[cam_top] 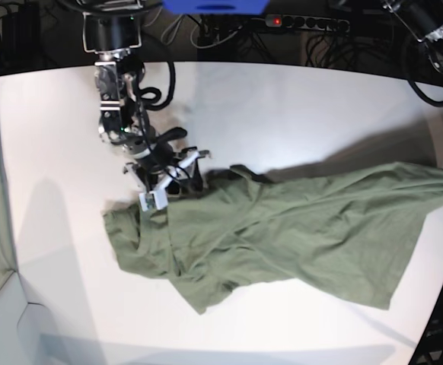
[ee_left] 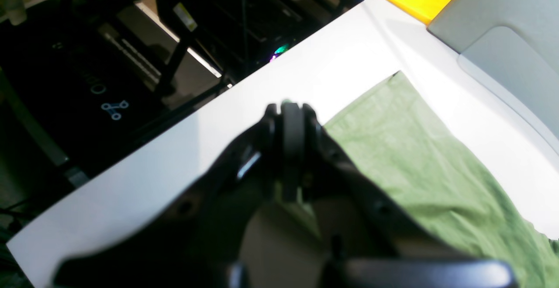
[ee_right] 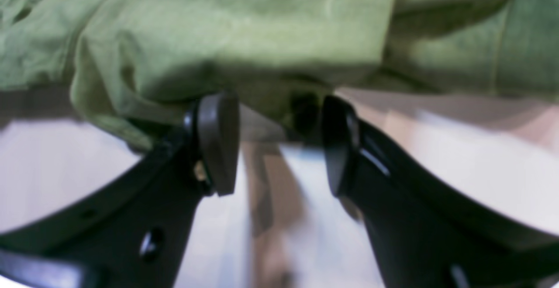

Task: Layout the t-shirt on the table in an organized manner, then fold the t-shirt properly
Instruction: 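Grasp the bunched shirt fabric with the right gripper and hold it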

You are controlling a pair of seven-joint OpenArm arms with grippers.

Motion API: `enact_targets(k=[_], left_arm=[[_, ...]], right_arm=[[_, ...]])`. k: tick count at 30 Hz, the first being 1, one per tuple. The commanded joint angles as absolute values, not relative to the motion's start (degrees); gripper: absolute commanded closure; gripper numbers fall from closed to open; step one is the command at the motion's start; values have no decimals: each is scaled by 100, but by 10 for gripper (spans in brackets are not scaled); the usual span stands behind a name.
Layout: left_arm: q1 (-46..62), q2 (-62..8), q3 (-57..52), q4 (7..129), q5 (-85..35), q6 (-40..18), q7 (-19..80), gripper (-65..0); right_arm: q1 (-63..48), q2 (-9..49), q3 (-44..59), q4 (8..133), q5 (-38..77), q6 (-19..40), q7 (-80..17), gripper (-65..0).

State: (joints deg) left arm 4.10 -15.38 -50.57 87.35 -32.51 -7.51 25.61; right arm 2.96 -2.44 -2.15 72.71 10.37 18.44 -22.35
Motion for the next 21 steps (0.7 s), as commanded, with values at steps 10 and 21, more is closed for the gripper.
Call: enact_targets(k=[10,21], left_arm=[[338,-1666,-5086,8831,-3301,-769,2387,-3],[347,-1666,-5086,8822,-3301,-769,2387,-3]], right_arm=[[470,-224,-224,7037,945,1824,-2237,-303],[462,-224,-233,6536,945,1824,-1895,-67]])
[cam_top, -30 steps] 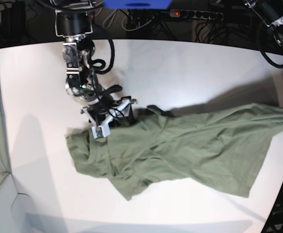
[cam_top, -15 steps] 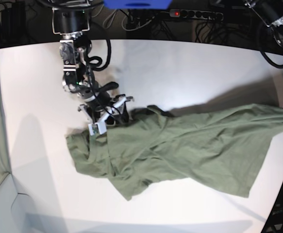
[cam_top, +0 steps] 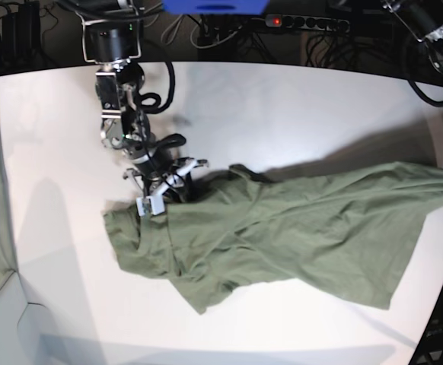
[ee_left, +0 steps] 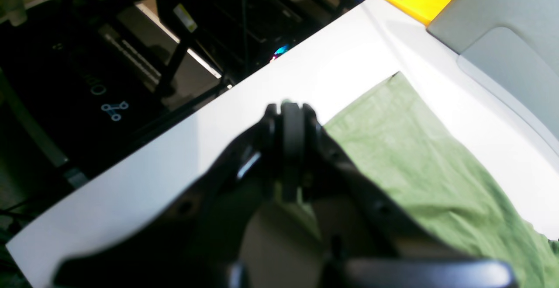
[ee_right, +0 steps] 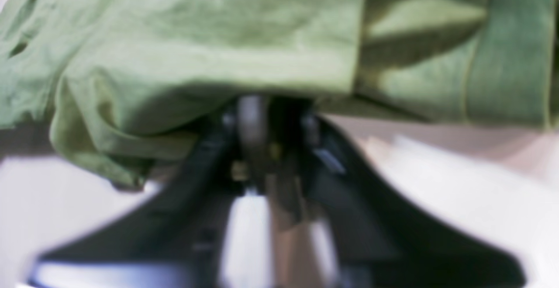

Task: Layout the t-shirt on the table in an organized manner, then fold the t-shirt properly
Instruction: 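Grasp the bunched shirt fabric with the right gripper and hold it, then pull the held fabric with the right gripper away from the left gripper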

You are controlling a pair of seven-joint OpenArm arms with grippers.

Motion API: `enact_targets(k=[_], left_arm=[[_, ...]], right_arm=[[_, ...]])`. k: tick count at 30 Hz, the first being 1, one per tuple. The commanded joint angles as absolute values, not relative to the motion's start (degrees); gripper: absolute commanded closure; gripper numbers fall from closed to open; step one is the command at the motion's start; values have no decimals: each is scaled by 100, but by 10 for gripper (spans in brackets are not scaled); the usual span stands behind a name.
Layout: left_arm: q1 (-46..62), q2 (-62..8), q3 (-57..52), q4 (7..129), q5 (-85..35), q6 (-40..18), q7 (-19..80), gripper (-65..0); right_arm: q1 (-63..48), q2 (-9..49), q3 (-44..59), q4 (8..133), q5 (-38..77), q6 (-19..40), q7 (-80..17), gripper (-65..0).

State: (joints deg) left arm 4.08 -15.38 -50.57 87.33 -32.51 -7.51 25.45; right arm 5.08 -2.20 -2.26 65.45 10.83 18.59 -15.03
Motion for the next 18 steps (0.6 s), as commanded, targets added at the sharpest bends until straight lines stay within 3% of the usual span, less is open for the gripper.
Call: enact_targets(k=[1,18], left_arm=[[347,-1666,-5086,8822,-3301,-769,2387,-3],[453,-1279,-5112,8945,-3319,-769,2404,-3]], right_arm=[[409,-224,-233,6589,945,1824,-1895,-12],[-1569,-198,-207,10510,954,1824,-1903,0]])
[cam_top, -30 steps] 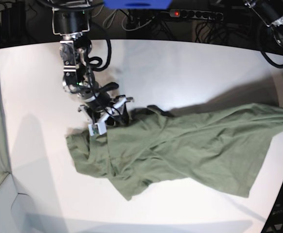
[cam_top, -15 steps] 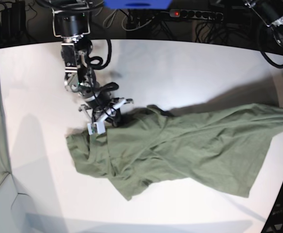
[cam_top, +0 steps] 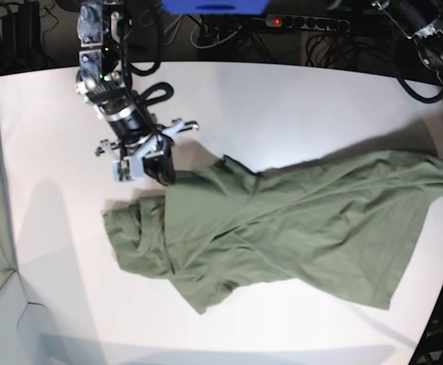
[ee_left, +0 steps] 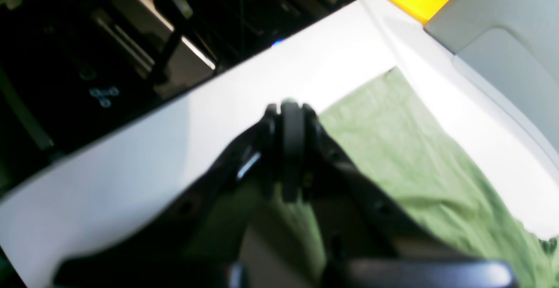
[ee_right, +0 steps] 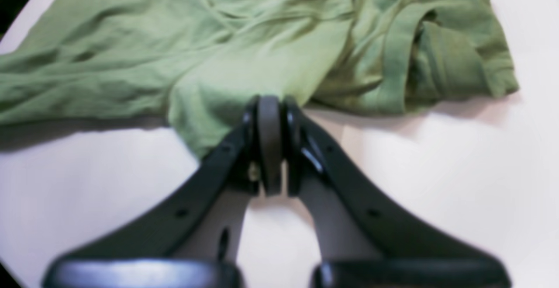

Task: Layout the t-shirt on the table in an organized manner, then fold the t-shirt properly
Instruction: 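Pull the held fabric with the right gripper away from the left gripper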

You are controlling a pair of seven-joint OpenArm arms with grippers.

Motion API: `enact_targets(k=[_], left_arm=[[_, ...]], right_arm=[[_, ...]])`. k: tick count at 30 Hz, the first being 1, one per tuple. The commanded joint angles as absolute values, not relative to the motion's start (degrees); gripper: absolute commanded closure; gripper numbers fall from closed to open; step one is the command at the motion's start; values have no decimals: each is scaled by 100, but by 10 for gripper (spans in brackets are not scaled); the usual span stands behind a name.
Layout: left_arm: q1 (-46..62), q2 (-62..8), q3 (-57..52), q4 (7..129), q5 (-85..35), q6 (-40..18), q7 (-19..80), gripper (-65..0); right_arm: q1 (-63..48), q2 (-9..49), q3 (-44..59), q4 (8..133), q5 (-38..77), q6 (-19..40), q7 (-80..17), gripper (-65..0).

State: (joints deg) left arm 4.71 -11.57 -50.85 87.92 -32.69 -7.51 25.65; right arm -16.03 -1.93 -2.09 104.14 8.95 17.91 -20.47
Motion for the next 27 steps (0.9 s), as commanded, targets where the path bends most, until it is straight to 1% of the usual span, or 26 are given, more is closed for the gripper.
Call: enact_targets(k=[1,5,8,13,16,18,21,27], left_arm=[[532,-1270,-5121,9007,-3319,-769,2404,-3],[681,-1218,-5103,9200,-3327,-769,2404,-3],[822,-1103,-5121,9429,-3618,-769,2413,-3],[1165,-1112,-5112,9578,-4242,-769,2413,-3],[1297,-1112,-5095,9560,-4453,-769,2413,-3],[1402,-1103,-5086,9569,-4488,-769,2413,-3],[1437,-989,-5095,9569,-4549,-769,2422,-3],[1552,-998,-5103,9587,-4558,-769,2422,-3]], right_arm=[[-1701,-163,-207,10677,954,1824,-1903,0],[-2141,-110,-198,11248,954,1824,-1877,0],[-2519,-127,4,11653,963,1824,-1807,0],[-3099,-365,462,11635,963,1824,-813,0],[-3486,-400,497,11626,971,1824,-488,0],[-3662,-365,479,11582,971,1824,-453,0],[-3855,-251,207,11459,963,1824,-418,0],[-4374,-136,-620,11442,945,1824,-409,0]])
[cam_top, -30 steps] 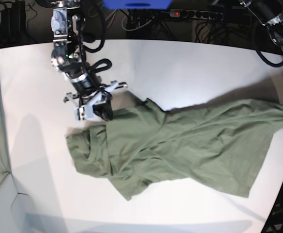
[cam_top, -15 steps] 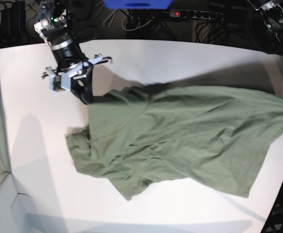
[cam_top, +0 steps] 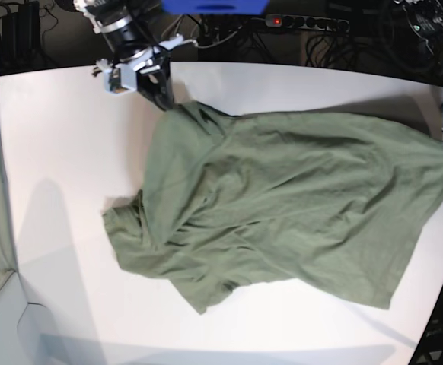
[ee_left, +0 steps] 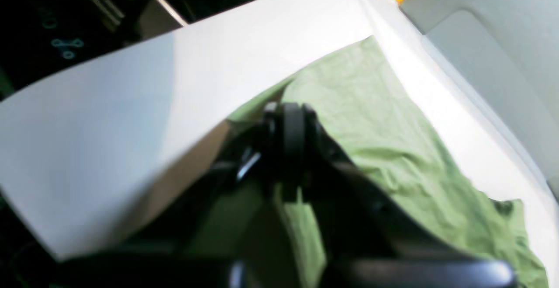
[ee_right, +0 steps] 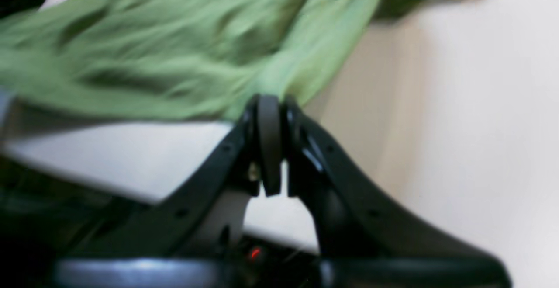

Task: Layout the t-shirt on the table in an organized manner, then fold the t-shirt properly
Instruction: 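Pull the held fabric with the right gripper away from the left gripper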

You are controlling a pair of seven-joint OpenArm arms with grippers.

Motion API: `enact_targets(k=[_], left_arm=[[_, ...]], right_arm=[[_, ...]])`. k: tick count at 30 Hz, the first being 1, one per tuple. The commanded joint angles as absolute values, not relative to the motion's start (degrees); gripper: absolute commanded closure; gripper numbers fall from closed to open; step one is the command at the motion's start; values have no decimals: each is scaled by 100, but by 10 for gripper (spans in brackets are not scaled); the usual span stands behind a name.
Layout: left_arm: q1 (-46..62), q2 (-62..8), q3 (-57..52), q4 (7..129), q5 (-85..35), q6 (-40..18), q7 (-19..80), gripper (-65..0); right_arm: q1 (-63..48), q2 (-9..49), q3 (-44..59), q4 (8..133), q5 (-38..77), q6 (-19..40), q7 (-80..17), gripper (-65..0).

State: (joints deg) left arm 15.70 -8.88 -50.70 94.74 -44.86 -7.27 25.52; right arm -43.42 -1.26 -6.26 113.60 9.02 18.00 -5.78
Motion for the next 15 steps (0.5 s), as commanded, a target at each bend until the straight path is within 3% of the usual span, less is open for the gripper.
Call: enact_targets(k=[1,7,15], left_arm=[[1552,-1015,-5103,9587,-4558,-769,2413,-3],[1499,-1042,-5112,9578,-4558,-778,2396,-3],[1499,-1042,-5086,9525,-4558,-778,2413,-3]], right_arm=[[-4470,-136,-743,11433,945,1824,-409,0],[-4875,-259,-831,11424,954,1789,-409,0],[-5244,-743,-4,11301,963,1780,-418,0]])
